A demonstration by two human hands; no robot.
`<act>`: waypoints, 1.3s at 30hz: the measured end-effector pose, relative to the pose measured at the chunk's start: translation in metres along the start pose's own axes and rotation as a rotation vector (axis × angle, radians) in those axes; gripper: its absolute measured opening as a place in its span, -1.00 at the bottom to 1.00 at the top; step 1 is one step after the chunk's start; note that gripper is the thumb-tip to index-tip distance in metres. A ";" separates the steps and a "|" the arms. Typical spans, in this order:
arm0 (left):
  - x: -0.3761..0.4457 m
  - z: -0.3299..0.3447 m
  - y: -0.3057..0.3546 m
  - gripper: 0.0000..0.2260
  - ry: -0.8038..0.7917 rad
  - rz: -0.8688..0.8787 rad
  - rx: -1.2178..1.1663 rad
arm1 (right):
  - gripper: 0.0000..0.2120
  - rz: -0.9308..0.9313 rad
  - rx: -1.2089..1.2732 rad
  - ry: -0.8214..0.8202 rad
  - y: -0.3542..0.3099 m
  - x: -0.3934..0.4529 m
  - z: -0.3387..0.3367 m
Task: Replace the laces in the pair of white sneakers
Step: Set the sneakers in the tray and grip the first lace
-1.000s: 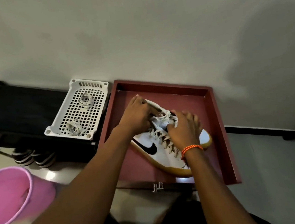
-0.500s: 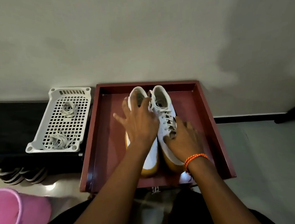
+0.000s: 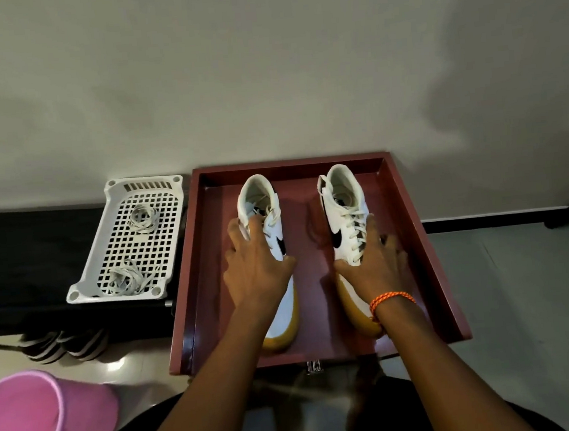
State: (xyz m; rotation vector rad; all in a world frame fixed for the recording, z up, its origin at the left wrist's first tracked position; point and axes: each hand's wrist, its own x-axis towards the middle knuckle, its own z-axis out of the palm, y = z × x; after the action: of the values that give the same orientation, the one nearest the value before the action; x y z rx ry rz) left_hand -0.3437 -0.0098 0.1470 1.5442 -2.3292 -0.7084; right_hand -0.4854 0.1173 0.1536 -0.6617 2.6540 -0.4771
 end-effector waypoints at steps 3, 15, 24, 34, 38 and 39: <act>-0.004 -0.011 -0.007 -0.20 -0.045 -0.005 0.018 | 0.04 -0.035 -0.129 0.112 -0.012 -0.006 -0.011; 0.044 -0.052 -0.023 -0.85 0.063 0.045 -0.210 | -0.69 -0.325 0.501 0.014 -0.113 0.007 0.041; 0.054 -0.091 -0.010 -0.82 0.017 -0.191 -1.352 | -0.77 -0.163 1.687 -0.380 -0.110 0.024 -0.022; 0.059 -0.081 -0.028 -0.69 0.168 -0.239 -0.695 | -0.59 -0.219 1.137 -0.050 -0.088 0.041 -0.032; 0.058 -0.061 -0.043 -0.81 -0.162 -0.137 -0.223 | -0.76 -0.218 -0.052 -0.263 -0.089 0.019 -0.001; 0.057 -0.060 -0.046 -0.80 -0.164 -0.135 -0.104 | -0.76 -0.208 -0.195 -0.326 -0.091 0.013 0.003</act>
State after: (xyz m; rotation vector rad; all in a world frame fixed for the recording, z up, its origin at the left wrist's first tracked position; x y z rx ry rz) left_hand -0.3023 -0.0919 0.1708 1.6658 -2.2744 -1.0080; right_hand -0.4602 0.0342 0.1848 -0.9890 2.3513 -0.1466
